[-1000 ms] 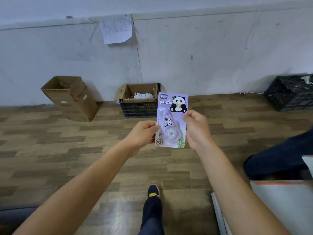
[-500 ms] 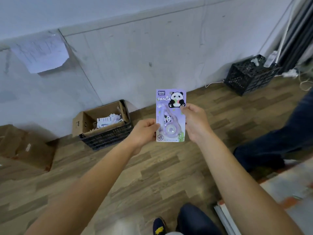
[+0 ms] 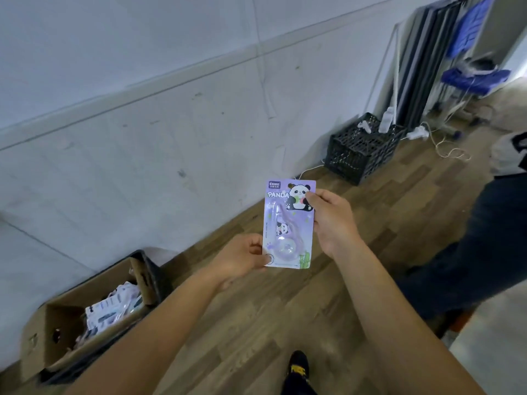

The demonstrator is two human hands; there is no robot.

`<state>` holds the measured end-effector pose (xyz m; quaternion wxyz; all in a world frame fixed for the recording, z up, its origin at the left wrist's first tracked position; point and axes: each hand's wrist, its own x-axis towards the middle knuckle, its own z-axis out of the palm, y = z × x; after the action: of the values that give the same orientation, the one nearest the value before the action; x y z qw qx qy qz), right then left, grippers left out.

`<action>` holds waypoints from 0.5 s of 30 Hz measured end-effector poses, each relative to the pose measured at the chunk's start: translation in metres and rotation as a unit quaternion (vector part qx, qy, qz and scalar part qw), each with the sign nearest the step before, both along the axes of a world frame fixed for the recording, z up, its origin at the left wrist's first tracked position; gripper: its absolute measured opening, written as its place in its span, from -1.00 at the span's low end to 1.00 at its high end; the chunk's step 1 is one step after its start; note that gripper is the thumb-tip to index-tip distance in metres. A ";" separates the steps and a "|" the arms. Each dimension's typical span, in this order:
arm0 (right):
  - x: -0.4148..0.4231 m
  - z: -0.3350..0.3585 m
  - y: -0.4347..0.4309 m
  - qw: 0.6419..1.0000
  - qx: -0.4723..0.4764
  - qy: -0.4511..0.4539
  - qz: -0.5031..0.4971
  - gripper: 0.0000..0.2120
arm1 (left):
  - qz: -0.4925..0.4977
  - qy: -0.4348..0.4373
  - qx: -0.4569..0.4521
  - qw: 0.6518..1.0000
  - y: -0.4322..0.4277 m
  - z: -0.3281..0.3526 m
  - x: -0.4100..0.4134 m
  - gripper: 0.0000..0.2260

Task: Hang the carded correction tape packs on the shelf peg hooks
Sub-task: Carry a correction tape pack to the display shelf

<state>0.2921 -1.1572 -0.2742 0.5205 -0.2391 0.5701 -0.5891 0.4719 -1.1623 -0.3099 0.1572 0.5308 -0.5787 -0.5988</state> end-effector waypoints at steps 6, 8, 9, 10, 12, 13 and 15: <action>-0.061 -0.002 -0.090 0.998 0.010 0.018 -0.060 -0.80 | -0.087 -0.028 -0.034 0.995 -0.106 0.005 -0.062 -0.81; -0.080 -0.007 -0.116 0.996 0.018 0.015 -0.080 -0.78 | -0.119 -0.025 -0.030 0.992 -0.139 0.003 -0.081 -0.78; -0.090 -0.010 -0.130 0.995 0.025 0.014 -0.091 -0.78 | -0.135 -0.024 -0.029 0.990 -0.156 0.002 -0.089 -0.76; -0.098 -0.012 -0.145 0.994 0.030 0.010 -0.101 -0.79 | -0.157 -0.023 -0.031 0.987 -0.173 0.002 -0.098 -0.74; -0.115 -0.017 -0.176 0.992 0.037 0.002 -0.120 -0.79 | -0.203 -0.023 -0.036 0.978 -0.210 0.000 -0.115 -0.75; -0.125 -0.020 -0.195 0.991 0.038 0.001 -0.131 -0.79 | -0.227 -0.025 -0.042 0.973 -0.233 -0.001 -0.125 -0.76; -0.139 -0.020 -0.226 0.989 0.039 0.006 -0.144 -0.77 | -0.259 -0.031 -0.063 0.963 -0.272 -0.001 -0.140 -0.77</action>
<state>0.1528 -1.3827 -0.2941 0.4355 -0.1376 0.6245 -0.6336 0.3318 -1.4340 -0.3112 0.0116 0.3708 -0.7373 -0.5646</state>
